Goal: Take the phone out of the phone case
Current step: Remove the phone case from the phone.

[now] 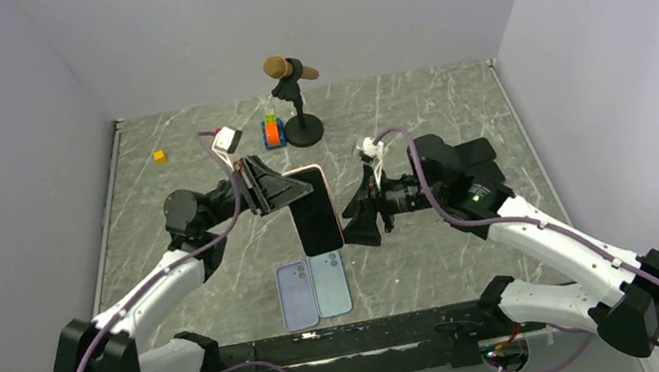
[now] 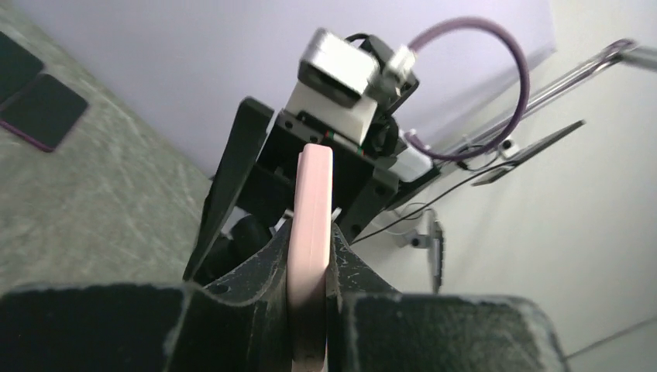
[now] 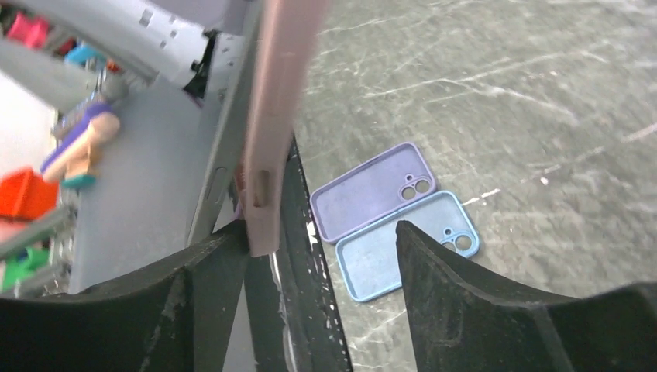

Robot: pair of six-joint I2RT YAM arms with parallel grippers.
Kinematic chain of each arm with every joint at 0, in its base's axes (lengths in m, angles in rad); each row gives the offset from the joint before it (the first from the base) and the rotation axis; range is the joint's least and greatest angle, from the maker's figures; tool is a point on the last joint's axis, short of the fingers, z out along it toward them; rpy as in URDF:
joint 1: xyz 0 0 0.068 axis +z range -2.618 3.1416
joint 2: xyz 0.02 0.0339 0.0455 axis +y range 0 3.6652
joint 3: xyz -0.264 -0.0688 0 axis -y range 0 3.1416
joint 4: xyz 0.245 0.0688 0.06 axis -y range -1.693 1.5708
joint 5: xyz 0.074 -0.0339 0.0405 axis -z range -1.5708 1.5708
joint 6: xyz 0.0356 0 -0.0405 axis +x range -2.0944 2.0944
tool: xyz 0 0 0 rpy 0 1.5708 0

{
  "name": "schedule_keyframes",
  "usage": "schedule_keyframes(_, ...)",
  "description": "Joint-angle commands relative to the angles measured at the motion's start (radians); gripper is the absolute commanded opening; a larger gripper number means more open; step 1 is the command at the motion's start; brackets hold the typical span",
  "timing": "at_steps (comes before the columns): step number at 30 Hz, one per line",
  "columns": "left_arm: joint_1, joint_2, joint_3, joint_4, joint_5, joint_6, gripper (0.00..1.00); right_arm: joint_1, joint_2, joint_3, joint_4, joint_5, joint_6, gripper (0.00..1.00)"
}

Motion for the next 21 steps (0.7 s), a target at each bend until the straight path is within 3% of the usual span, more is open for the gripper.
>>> schedule_keyframes(1,0.003,-0.138,0.015,-0.327,-0.047,0.275,0.0,-0.032,-0.051,0.006,0.018,0.149,0.225,0.74)
schedule_keyframes(5,0.016,-0.201,0.02,-0.464,-0.138,0.376,0.0,-0.056,-0.054,0.015,-0.017,0.032,0.372,0.69)
schedule_keyframes(9,0.025,-0.223,0.007,-0.475,-0.18,0.374,0.0,-0.055,-0.066,-0.036,0.132,-0.119,0.515,0.56)
schedule_keyframes(15,0.027,-0.229,-0.007,-0.464,-0.185,0.352,0.0,-0.053,-0.052,-0.066,0.206,-0.168,0.544,0.32)
schedule_keyframes(21,0.027,-0.22,-0.025,-0.41,-0.172,0.306,0.0,-0.053,-0.04,-0.067,0.158,-0.129,0.477,0.35)
